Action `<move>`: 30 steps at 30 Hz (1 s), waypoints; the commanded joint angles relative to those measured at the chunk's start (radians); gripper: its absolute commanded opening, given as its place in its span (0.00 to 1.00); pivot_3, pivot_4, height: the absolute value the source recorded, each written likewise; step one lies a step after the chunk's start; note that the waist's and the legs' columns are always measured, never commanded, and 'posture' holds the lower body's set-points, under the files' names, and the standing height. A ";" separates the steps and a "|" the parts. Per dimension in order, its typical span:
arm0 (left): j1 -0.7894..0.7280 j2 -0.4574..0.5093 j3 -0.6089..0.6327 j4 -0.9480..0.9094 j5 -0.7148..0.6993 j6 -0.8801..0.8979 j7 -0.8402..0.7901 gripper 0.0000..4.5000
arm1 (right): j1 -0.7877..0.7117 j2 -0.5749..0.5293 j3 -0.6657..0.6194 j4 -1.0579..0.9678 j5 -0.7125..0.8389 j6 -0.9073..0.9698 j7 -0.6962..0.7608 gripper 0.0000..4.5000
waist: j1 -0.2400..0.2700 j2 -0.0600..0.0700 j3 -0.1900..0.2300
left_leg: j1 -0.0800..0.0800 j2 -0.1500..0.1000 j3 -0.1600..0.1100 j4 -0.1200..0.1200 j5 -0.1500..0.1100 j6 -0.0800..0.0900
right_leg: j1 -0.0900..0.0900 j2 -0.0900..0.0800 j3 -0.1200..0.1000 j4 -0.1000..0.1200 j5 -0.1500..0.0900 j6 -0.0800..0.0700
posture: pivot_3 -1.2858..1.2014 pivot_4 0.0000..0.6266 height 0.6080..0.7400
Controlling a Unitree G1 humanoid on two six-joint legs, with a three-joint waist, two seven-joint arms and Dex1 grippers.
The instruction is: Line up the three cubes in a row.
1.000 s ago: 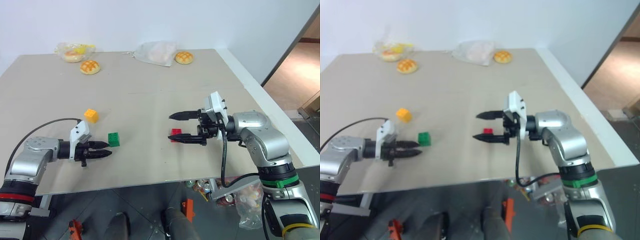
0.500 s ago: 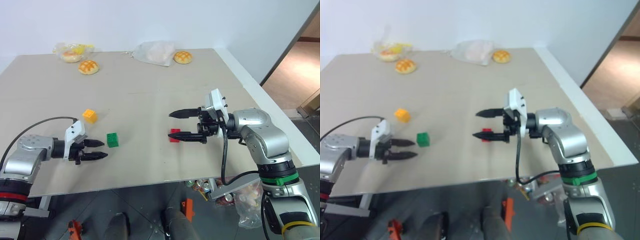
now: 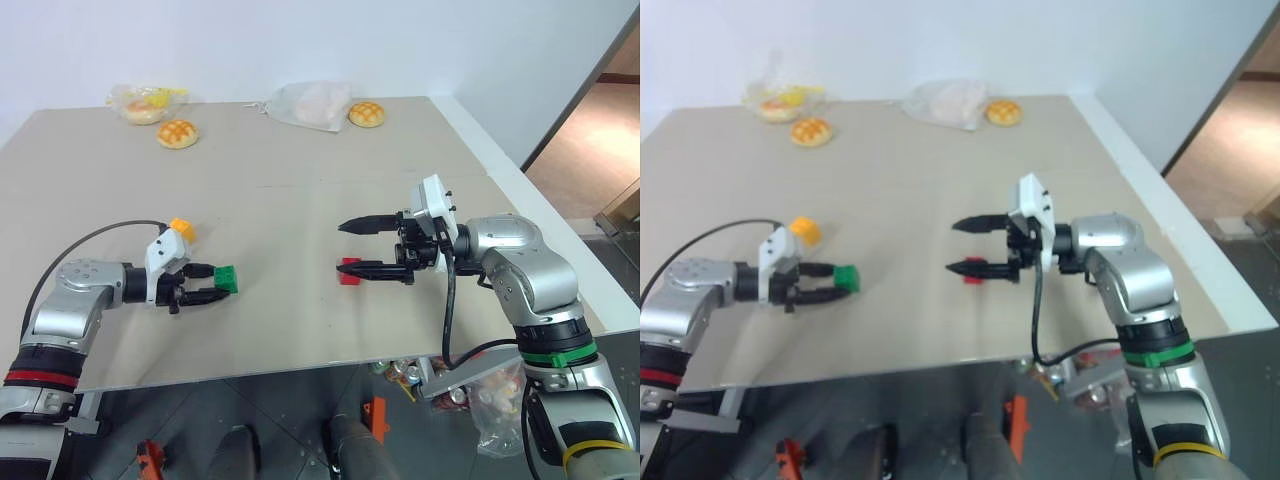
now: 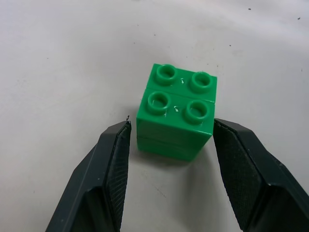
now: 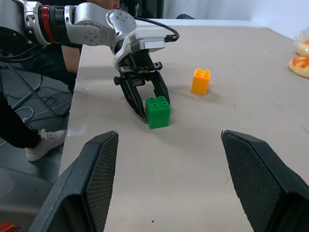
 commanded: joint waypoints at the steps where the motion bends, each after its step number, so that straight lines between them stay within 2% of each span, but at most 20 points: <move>1: -0.015 -0.004 0.008 -0.006 0.004 -0.021 0.001 0.60 | -0.025 -0.002 -0.006 -0.013 0.001 -0.016 -0.002 0.79 | 0.000 0.000 0.000 | 0.000 0.000 0.000 0.000 0.000 0.000 | 0.000 0.000 0.000 0.000 0.000 0.000 | 0.52 0.24 1.00; 12: -0.046 -0.025 0.020 0.021 0.015 -0.036 0.025 0.60 | -0.026 0.006 -0.004 -0.017 -0.001 -0.012 -0.011 0.79 | 0.000 0.000 0.000 | 0.000 0.000 0.000 0.000 0.000 0.000 | 0.000 0.000 0.000 0.000 0.000 0.000 | 0.52 0.24 1.00; 15: -0.055 -0.028 0.020 0.023 0.013 -0.027 0.025 0.76 | -0.029 0.006 -0.004 -0.013 -0.001 -0.013 -0.011 0.79 | 0.000 0.000 0.000 | 0.000 0.000 0.000 0.000 0.000 0.000 | 0.000 0.000 0.000 0.000 0.000 0.000 | 0.52 0.24 1.00; 17: -0.061 -0.036 0.025 0.033 0.021 -0.040 0.046 0.95 | -0.031 0.007 -0.004 -0.011 -0.001 -0.015 -0.010 0.79 | 0.001 0.000 0.000 | 0.000 0.000 0.000 0.000 0.000 0.000 | 0.000 0.000 0.000 0.000 0.000 0.000 | 0.52 0.24 1.00; 18: -0.061 -0.035 0.024 0.032 0.020 -0.041 0.044 0.99 | -0.032 0.007 -0.003 -0.009 -0.001 -0.015 -0.010 0.79 | 0.001 0.000 0.000 | 0.000 0.000 0.000 0.000 0.000 0.000 | 0.000 0.000 0.000 0.000 0.000 0.000 | 0.52 0.24 1.00; 30: -0.054 -0.036 0.028 0.022 -0.006 -0.039 0.030 0.99 | -0.032 0.008 -0.003 -0.009 -0.002 -0.016 -0.007 0.79 | 0.000 0.000 0.000 | 0.000 0.000 0.000 0.000 0.000 0.000 | 0.000 0.000 0.000 0.000 0.000 0.000 | 0.52 0.24 1.00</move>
